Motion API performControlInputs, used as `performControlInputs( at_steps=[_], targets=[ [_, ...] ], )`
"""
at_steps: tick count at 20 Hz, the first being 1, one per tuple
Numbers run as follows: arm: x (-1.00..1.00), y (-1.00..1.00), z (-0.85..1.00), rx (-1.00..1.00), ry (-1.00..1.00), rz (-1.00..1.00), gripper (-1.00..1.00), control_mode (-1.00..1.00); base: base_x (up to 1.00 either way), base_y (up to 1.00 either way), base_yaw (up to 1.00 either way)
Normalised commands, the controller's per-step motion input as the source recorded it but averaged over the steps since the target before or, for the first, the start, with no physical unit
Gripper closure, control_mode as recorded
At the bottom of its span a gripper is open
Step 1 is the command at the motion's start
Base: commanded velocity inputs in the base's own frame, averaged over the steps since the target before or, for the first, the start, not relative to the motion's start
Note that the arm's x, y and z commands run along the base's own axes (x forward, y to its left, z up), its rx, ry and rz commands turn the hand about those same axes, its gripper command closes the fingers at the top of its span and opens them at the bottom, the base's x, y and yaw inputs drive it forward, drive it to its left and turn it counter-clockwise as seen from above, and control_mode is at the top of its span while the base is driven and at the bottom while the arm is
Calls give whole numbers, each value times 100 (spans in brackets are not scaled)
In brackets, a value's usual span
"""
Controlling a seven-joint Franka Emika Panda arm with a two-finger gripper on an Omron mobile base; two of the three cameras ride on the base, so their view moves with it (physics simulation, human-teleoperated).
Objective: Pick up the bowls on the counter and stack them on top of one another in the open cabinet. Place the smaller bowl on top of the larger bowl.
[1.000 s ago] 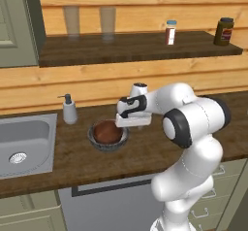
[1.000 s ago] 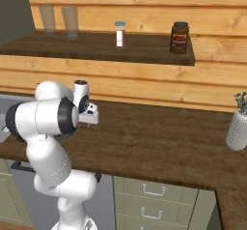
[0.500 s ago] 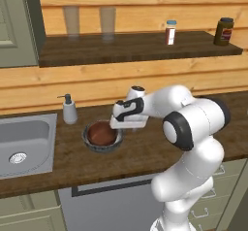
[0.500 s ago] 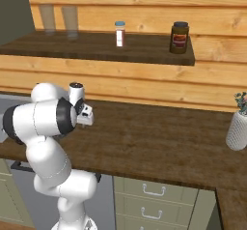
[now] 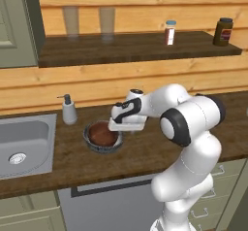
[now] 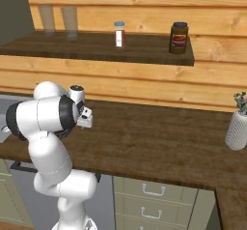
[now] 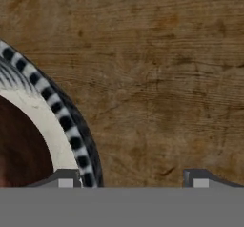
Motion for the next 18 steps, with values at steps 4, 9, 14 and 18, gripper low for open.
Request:
performControlInputs(
  at_steps=[4,9,14,18],
  targets=[
    [-11,21,-34,0,-1,0,100,-100,0,0,0],
    [-14,14,-20,0,0,0,100,-100,0,0,0],
    [-5,9,-5,0,12,0,100,-100,0,0,0],
    [-16,5,0,0,7,0,100,-100,0,0,0]
  ],
)
